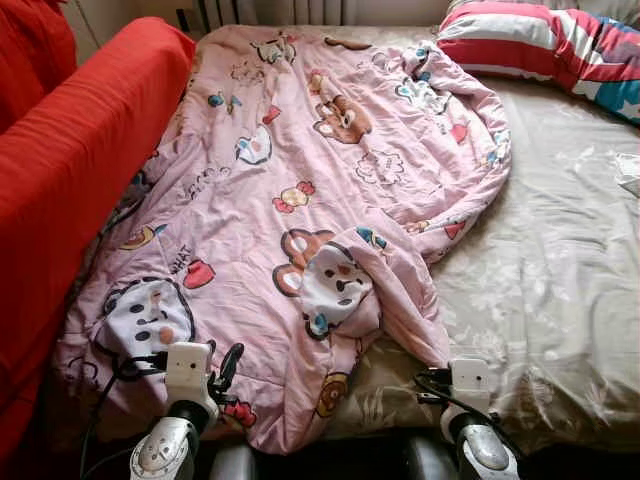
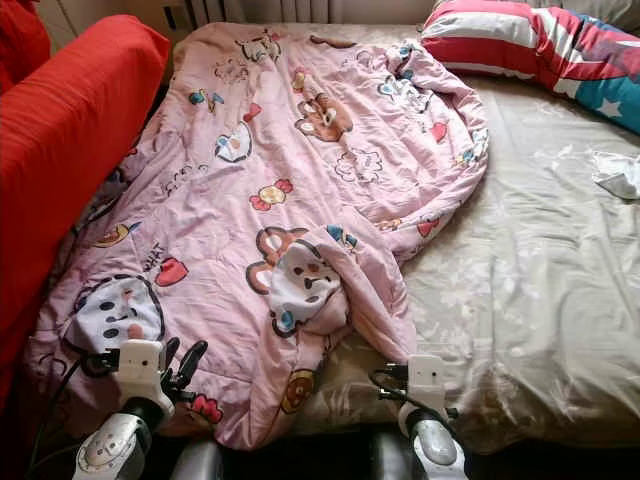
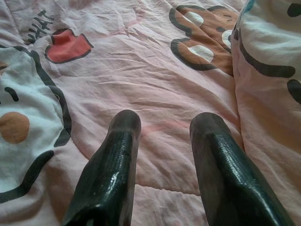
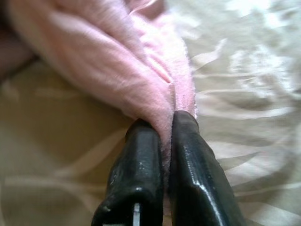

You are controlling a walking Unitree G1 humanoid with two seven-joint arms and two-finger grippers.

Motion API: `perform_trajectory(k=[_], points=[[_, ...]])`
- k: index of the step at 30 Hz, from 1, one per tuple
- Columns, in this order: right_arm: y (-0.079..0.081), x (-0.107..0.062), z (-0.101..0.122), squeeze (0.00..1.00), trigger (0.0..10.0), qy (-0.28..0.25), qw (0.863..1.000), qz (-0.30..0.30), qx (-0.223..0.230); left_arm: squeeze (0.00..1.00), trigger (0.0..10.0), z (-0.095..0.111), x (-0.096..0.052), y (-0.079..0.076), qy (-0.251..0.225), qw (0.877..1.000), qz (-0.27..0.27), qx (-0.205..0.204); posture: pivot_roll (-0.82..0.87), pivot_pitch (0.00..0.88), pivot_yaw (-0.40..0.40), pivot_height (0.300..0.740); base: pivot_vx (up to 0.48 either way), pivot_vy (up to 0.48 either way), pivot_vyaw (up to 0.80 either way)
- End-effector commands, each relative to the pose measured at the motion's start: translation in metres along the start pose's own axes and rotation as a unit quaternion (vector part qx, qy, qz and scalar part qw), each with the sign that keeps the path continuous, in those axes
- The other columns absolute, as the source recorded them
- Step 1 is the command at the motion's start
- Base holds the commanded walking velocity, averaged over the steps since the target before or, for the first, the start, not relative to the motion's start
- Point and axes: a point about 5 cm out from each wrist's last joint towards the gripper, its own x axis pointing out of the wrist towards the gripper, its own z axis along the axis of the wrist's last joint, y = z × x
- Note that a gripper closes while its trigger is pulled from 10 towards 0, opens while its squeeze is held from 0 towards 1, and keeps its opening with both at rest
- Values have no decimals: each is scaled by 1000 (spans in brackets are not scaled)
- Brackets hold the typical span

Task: Clean up the room

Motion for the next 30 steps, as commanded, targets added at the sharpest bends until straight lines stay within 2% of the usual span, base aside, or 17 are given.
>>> perform_trajectory(k=[1, 3, 9, 12, 14, 21, 30], points=[[2, -6, -7, 0, 2275, -6, 1000, 7, 22, 0, 10000, -12, -4, -2, 19, 1000, 1, -1, 18, 174, -7, 600, 0, 0, 0], [4, -7, -5, 0, 10000, -19, 999, 14, 27, 0, 10000, -13, -3, -3, 20, 1000, -1, -2, 13, 170, -9, 600, 0, 0, 0], [2, -8, 2, 0, 10000, -52, 997, 11, 56, 0, 10000, -13, 1, -7, 17, 1000, -3, -5, 7, 151, -15, 600, 0, 0, 0], [1, -8, 2, 0, 10000, -50, 998, 10, 47, 0, 10000, -14, 2, -7, 15, 1000, -2, -6, 8, 146, -17, 600, 0, 0, 0], [2, -7, 6, 0, 10000, -61, 996, 12, 59, 0, 10000, -14, 2, -6, 14, 1000, -1, -6, 9, 144, -17, 600, 0, 0, 0], [5, -4, 13, 0, 10000, -68, 995, 16, 64, 0, 10000, -15, 1, -2, 14, 1000, 7, -3, 13, 159, -18, 653, 0, 0, 0], [-4, -4, 13, 0, 10000, -69, 996, 4, 60, 0, 10000, -18, 0, 3, 18, 1000, 19, -2, 13, 178, -19, 723, 0, 0, 0]])
